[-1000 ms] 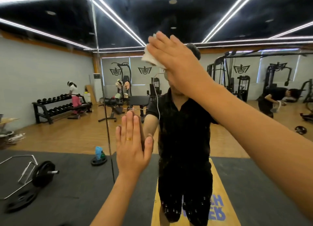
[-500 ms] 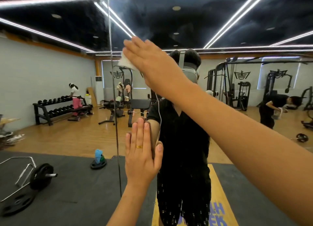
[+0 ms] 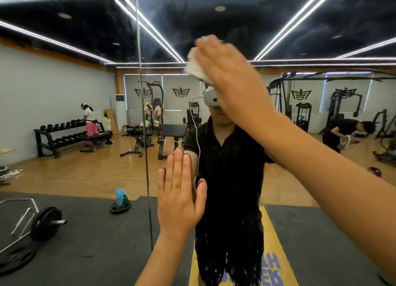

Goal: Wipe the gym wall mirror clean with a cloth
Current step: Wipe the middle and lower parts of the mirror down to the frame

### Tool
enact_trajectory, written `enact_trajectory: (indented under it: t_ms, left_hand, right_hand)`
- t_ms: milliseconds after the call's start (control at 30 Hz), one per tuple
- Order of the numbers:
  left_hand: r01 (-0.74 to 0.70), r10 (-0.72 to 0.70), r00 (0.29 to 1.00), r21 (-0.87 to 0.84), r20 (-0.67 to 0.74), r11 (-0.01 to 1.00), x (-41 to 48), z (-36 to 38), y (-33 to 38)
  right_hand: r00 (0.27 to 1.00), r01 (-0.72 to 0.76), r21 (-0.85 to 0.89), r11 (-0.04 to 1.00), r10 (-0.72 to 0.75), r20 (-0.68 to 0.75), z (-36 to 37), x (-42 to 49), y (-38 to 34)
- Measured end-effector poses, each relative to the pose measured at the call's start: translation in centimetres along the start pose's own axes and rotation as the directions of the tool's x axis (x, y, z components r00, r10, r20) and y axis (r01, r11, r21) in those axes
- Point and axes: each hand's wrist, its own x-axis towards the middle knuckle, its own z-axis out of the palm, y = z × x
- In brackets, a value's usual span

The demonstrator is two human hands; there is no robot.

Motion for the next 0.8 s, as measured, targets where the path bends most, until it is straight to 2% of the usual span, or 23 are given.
enact_trajectory:
  t_ms: [67, 167, 233, 300, 333, 400, 467, 500, 567, 600, 700, 800]
  left_hand:
    - [0.001, -0.001, 1.0, -0.001, -0.002, 1.0, 0.0, 0.0, -0.1]
    - [0.007, -0.007, 1.0, 0.006, -0.01, 1.0, 0.1, 0.2, 0.1]
    - [0.009, -0.009, 1.0, 0.012, -0.015, 1.0, 0.0, 0.3, 0.1]
    - [0.005, -0.005, 1.0, 0.016, -0.019, 1.0, 0.0, 0.4, 0.0]
    - [0.003, -0.003, 1.0, 0.018, -0.019, 1.0, 0.0, 0.4, 0.0]
    - [0.005, -0.005, 1.0, 0.019, -0.02, 1.0, 0.1, 0.4, 0.1]
    - [0.01, -0.009, 1.0, 0.016, -0.014, 1.0, 0.1, 0.3, 0.2]
    - [0.009, -0.009, 1.0, 0.014, -0.013, 1.0, 0.1, 0.3, 0.2]
    - [0.008, -0.008, 1.0, 0.013, -0.009, 1.0, 0.2, 0.2, 0.1]
    - [0.007, -0.007, 1.0, 0.016, -0.006, 1.0, 0.2, 0.2, 0.0]
    - [0.002, -0.001, 1.0, 0.022, -0.008, 1.0, 0.1, 0.1, 0.0]
    - [0.002, -0.002, 1.0, 0.0, -0.007, 1.0, 0.0, 0.0, 0.1]
  right_hand:
    - [0.968, -0.228, 0.074, 0.971, 0.234, -0.093, -1.3, -3.6, 2.6]
    - [0.841, -0.491, 0.146, 0.859, 0.511, -0.178, -2.6, -7.9, 5.0]
    - [0.772, -0.565, 0.2, 0.801, 0.598, -0.215, -2.2, -7.9, 4.6]
    - [0.754, -0.574, 0.204, 0.793, 0.609, -0.245, -1.2, -5.4, 2.8]
    - [0.785, -0.533, 0.192, 0.824, 0.566, -0.252, -0.5, -3.7, 1.5]
    - [0.896, -0.362, 0.167, 0.917, 0.392, -0.21, 1.5, -0.3, -1.1]
    - [0.986, -0.131, 0.078, 0.988, 0.138, -0.093, 3.0, 2.1, -3.0]
    - [1.0, -0.002, 0.026, 1.0, 0.003, -0.028, 3.5, 2.6, -3.6]
    - [0.974, 0.223, -0.032, 0.974, -0.221, 0.046, 4.0, 2.1, -3.3]
    - [0.957, 0.287, -0.024, 0.958, -0.285, 0.058, 3.9, 0.8, -2.9]
    - [0.924, 0.357, 0.038, 0.933, -0.359, 0.135, 3.4, -5.4, -1.7]
    - [0.917, 0.354, 0.059, 0.933, -0.359, 0.176, 2.6, -9.9, -0.4]
